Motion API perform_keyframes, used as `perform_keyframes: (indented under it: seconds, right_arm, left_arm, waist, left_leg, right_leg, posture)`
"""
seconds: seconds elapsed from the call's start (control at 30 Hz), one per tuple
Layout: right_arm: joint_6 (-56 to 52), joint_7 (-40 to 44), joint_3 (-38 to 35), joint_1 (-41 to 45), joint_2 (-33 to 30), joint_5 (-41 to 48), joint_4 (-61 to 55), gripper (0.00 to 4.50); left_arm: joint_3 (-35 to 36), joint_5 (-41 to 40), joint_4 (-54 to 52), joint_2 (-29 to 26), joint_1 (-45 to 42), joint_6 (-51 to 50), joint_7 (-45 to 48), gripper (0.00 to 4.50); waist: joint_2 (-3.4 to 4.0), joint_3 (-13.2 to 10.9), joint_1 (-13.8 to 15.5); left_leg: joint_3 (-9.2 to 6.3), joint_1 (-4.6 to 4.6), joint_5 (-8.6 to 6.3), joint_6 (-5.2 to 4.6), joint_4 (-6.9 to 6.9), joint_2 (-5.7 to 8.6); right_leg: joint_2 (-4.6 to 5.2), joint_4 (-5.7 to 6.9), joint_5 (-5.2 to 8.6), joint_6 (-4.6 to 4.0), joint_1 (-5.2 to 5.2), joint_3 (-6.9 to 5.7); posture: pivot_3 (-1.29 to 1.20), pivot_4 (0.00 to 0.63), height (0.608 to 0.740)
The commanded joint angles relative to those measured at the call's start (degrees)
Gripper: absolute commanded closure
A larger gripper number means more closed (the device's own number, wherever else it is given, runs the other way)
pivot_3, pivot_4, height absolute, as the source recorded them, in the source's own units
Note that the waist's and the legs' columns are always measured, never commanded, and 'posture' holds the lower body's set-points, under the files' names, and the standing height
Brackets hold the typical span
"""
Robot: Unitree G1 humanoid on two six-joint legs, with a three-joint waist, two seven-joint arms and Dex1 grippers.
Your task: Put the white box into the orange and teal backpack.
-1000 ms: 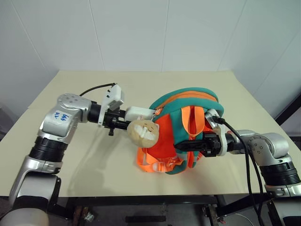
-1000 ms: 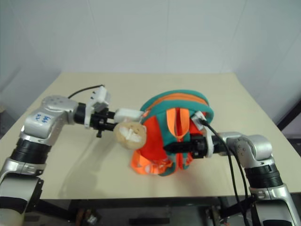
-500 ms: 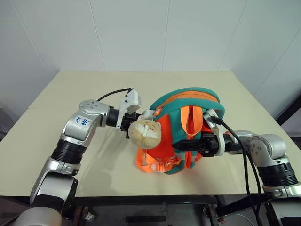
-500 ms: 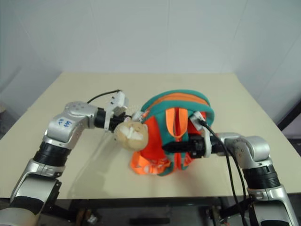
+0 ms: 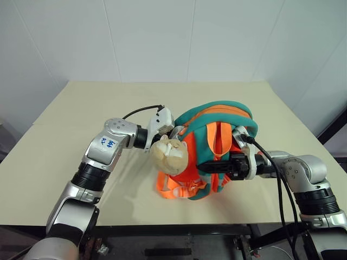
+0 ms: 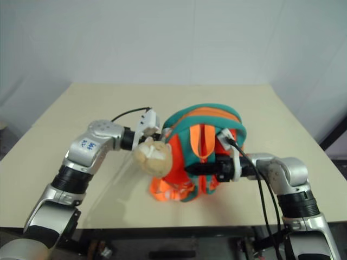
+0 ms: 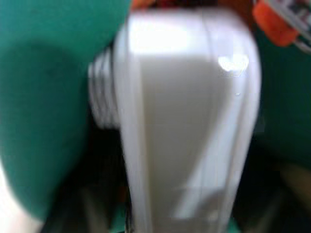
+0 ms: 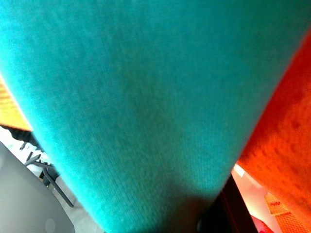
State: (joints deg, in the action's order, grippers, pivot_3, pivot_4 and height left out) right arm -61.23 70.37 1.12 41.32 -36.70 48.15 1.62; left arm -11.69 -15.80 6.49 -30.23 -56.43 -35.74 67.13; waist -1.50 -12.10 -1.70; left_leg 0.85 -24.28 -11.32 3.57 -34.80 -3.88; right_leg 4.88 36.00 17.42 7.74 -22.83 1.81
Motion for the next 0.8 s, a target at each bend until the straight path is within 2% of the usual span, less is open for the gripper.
perform_keyframes:
  seconds: [0.03,0.07,0.1,0.7,0.8]
  right_arm:
    - [0.5,-0.2,-0.8,0.0,0.4,0.6,-1.2,4.43]
    - [0.5,-0.3,-0.9,0.1,0.4,0.6,-1.2,4.43]
    - [0.5,-0.3,-0.9,0.1,0.5,0.6,-1.2,4.43]
    - [0.5,-0.4,-0.9,0.3,0.4,0.5,-1.0,4.43]
    - [0.6,-0.4,-0.8,0.4,0.5,0.4,-0.8,4.43]
  left_arm:
    - [2.8,-4.8,-4.1,-2.2,0.1,-2.1,3.9,0.40]
    - [3.4,-5.0,-4.1,-3.2,0.1,-2.3,4.4,0.08]
    - [3.6,-5.2,-4.0,-4.1,0.0,-2.4,4.9,0.01]
    - [14.2,-10.4,1.8,-16.7,2.4,1.8,12.4,0.01]
    - [15.7,-11.8,2.0,-15.7,3.5,1.5,11.2,0.63]
  waist:
    - [0.01,0.0,-0.1]
    - [0.01,0.0,-0.1]
    - [0.01,0.0,0.0]
    - [0.01,0.0,-0.1]
    - [0.01,0.0,0.1]
  left_leg:
    - [0.01,0.00,-0.01,0.00,0.01,-0.01]
    - [0.01,0.00,-0.02,0.00,0.02,-0.03]
    - [0.01,0.00,-0.03,0.02,0.02,-0.07]
    - [0.06,0.02,-0.07,0.03,0.00,-0.18]
    - [0.06,0.02,-0.08,0.03,-0.01,-0.21]
  right_leg:
    - [-0.01,0.00,0.00,0.00,0.00,0.01]
    - [-0.03,-0.01,0.01,0.00,-0.01,0.01]
    - [-0.07,-0.02,0.01,-0.01,-0.01,0.01]
    - [-0.15,-0.01,0.03,-0.05,-0.04,0.03]
    - [-0.17,-0.01,0.03,-0.06,-0.04,0.03]
  posture:
    - [0.00,0.150,0.740]
    - [0.00,0.150,0.740]
    - [0.00,0.150,0.740]
    - [0.00,0.150,0.740]
    - [0.00,0.150,0.740]
